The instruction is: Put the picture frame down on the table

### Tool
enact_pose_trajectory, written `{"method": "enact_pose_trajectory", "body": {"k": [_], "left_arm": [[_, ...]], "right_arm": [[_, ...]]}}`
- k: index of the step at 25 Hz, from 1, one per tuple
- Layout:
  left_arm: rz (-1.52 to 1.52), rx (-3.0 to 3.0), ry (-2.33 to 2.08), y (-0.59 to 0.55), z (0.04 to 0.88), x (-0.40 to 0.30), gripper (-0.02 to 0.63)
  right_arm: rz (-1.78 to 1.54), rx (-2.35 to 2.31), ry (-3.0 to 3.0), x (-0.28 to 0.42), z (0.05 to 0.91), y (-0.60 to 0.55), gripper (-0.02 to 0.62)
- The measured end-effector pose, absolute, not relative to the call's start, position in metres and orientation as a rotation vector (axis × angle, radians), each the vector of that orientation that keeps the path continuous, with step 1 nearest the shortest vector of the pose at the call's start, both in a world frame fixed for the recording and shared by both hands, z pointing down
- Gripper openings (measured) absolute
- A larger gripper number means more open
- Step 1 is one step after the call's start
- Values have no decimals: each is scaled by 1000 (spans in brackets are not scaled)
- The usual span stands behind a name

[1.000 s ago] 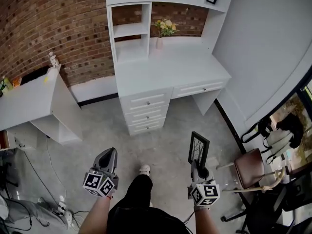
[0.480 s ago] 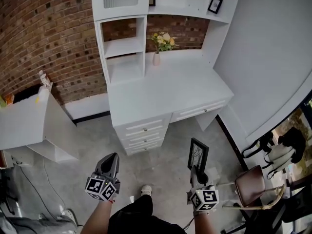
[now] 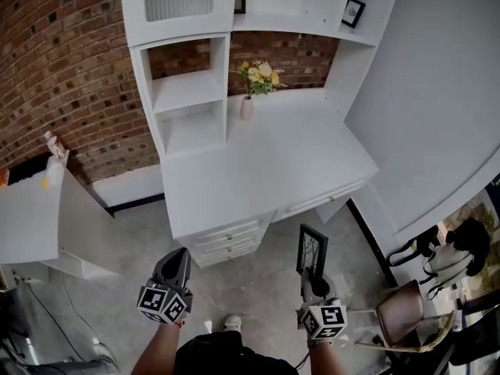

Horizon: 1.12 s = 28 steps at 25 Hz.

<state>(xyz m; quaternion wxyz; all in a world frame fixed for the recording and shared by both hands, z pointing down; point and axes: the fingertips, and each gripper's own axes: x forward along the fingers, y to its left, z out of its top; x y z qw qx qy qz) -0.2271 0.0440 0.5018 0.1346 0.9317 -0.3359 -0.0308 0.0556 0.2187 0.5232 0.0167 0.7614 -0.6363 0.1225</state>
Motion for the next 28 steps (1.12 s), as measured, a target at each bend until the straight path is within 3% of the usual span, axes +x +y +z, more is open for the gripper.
{"method": "enact_pose_trajectory", "body": {"k": [28], "left_arm": [[-34,2605,-1165,-54,516,-170,-9]], "right_arm": [[468,2122,-2177,112,551,43,35]]}}
